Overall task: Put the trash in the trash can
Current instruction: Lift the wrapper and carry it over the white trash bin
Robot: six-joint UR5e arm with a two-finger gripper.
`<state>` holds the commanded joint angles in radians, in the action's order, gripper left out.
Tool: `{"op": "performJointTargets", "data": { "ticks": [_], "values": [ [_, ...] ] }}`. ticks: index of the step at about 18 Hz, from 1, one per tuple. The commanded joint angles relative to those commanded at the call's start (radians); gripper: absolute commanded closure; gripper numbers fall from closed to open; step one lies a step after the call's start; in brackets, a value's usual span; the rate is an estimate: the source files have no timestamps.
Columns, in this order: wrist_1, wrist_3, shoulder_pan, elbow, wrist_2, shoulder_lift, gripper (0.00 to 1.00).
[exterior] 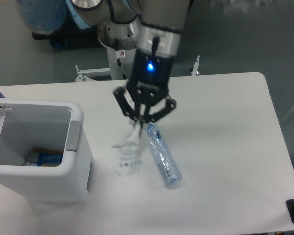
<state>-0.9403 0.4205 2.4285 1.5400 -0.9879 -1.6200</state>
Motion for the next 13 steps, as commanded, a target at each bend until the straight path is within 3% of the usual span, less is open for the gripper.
{"op": "performJointTargets", "data": {
  "ticks": [5, 13],
  "values": [
    [0.0, -0.081, -0.101, 0.014, -0.002, 0.008, 0.95],
    [0.002, -0.078, -0.213, 0.069, -0.003, 0.006, 0.93]
  ]
}}
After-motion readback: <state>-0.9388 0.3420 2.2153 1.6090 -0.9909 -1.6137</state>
